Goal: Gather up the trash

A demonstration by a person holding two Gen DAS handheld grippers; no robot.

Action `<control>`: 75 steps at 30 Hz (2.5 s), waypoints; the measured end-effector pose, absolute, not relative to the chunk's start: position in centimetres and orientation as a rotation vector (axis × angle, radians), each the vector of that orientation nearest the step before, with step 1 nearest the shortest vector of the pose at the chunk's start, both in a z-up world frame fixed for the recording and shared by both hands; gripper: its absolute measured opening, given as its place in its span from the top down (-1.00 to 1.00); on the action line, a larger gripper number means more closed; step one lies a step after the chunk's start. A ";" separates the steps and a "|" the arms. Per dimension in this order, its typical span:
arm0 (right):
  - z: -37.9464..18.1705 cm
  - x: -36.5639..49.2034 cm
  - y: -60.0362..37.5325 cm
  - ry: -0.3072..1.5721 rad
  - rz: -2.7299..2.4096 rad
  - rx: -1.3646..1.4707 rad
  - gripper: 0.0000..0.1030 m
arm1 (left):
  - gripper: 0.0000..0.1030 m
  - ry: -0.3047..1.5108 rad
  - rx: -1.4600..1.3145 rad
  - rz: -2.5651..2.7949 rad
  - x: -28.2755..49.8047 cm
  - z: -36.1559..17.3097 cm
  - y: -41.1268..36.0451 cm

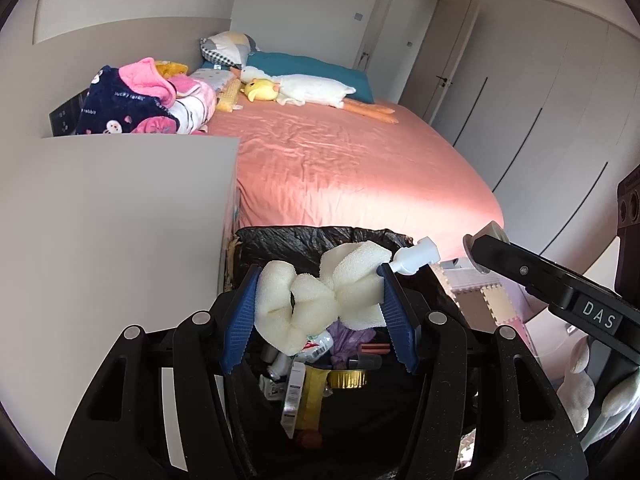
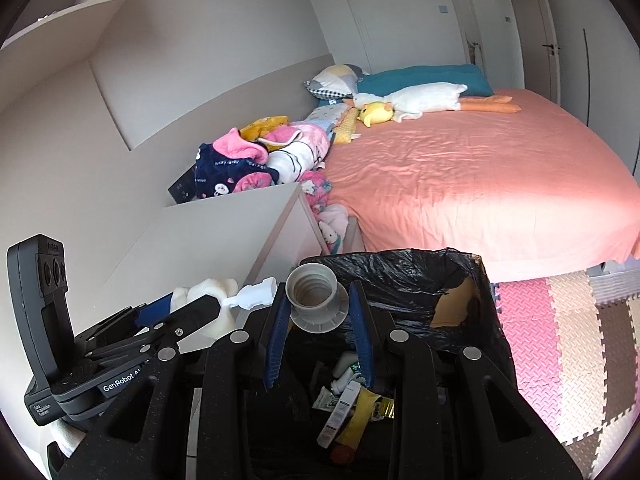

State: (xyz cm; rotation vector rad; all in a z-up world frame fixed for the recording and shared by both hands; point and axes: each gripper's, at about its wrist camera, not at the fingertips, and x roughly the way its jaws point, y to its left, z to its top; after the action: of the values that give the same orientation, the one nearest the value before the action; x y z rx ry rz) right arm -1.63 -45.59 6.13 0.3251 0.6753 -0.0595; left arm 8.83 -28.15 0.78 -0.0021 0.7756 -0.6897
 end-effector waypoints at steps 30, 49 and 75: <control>5.7 -2.8 -50.9 0.642 -0.270 0.410 -0.56 | -0.89 0.762 0.078 -0.732 9.3 0.4 -31.4; 5.6 -2.6 -50.0 0.650 -0.259 0.395 -0.56 | -0.89 0.759 0.038 -0.739 9.1 1.1 -30.8; 5.8 -2.7 -49.8 0.649 -0.261 0.388 -0.56 | -0.89 0.742 0.053 -0.751 8.5 1.4 -30.9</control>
State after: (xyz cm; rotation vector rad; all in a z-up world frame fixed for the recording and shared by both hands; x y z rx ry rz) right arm -2.75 -49.83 5.76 0.3877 0.6488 -0.2607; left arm 8.50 -30.93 1.45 0.0529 0.7420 -0.7509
